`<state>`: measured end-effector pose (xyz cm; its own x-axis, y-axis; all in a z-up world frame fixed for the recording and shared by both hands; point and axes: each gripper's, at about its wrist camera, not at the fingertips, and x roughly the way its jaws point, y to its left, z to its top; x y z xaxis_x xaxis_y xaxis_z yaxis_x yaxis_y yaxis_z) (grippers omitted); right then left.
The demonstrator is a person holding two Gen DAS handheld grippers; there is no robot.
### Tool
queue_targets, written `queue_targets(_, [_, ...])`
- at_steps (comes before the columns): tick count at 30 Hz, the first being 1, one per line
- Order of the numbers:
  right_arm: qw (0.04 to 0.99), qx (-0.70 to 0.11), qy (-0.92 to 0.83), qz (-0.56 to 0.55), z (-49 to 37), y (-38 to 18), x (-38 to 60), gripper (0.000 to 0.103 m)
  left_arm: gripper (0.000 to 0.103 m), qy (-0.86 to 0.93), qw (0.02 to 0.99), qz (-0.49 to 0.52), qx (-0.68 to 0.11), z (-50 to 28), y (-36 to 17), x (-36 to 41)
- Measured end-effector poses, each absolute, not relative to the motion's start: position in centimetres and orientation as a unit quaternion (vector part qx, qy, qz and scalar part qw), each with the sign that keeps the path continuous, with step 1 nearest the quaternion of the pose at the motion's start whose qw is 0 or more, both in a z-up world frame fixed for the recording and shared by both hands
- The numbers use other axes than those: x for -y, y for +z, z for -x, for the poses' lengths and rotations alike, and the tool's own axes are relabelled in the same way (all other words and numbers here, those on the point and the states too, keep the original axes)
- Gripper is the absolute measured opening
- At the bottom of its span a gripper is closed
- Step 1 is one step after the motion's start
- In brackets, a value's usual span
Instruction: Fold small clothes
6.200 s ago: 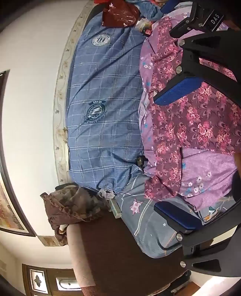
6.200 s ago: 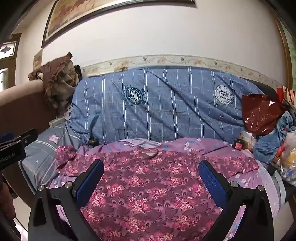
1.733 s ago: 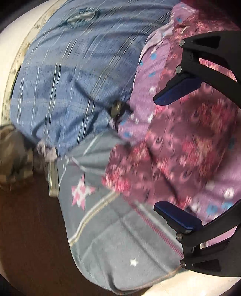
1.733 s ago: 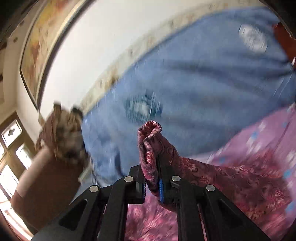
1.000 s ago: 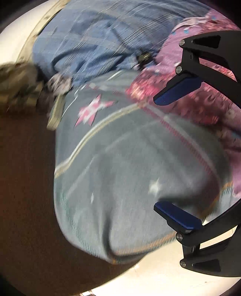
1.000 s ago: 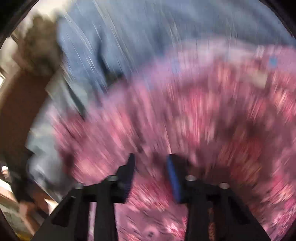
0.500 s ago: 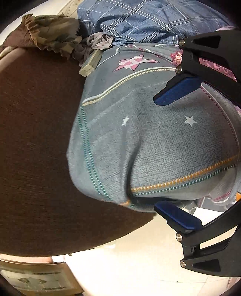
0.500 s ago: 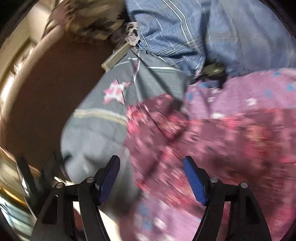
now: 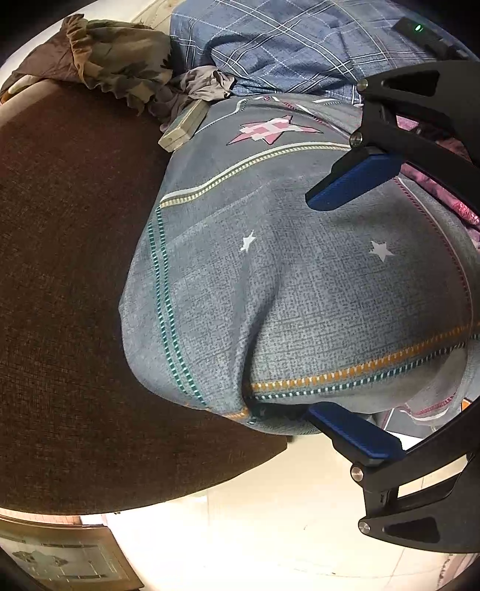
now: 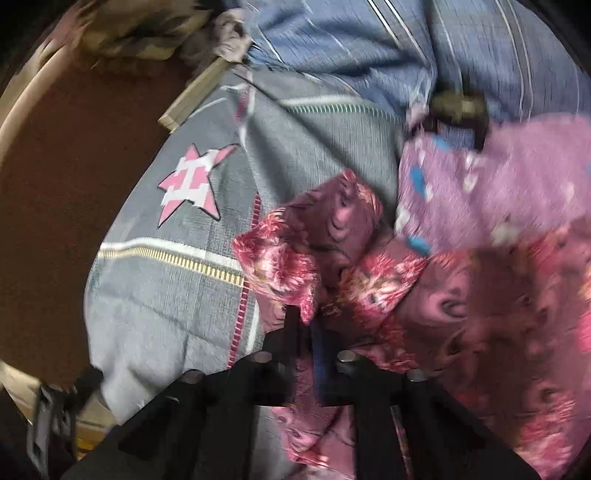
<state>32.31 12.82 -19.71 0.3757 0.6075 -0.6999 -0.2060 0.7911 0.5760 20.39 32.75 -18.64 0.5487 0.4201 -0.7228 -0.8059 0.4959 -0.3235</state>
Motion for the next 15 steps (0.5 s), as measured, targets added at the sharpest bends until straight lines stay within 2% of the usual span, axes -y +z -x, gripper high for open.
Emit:
queue_targets(10, [0.864,-0.387,0.229,-0.227,-28.4,-11.5,-0.7,0.004,0.103,0.363,0.825,0.311,-0.302,-21.3,-18.4,-31.1])
queue_targets(15, [0.917,-0.313,0.155,-0.193,-24.0,-6.1,7.9,0.004,0.103,0.328,0.850,0.293,-0.290,-21.9,-17.4,-28.4])
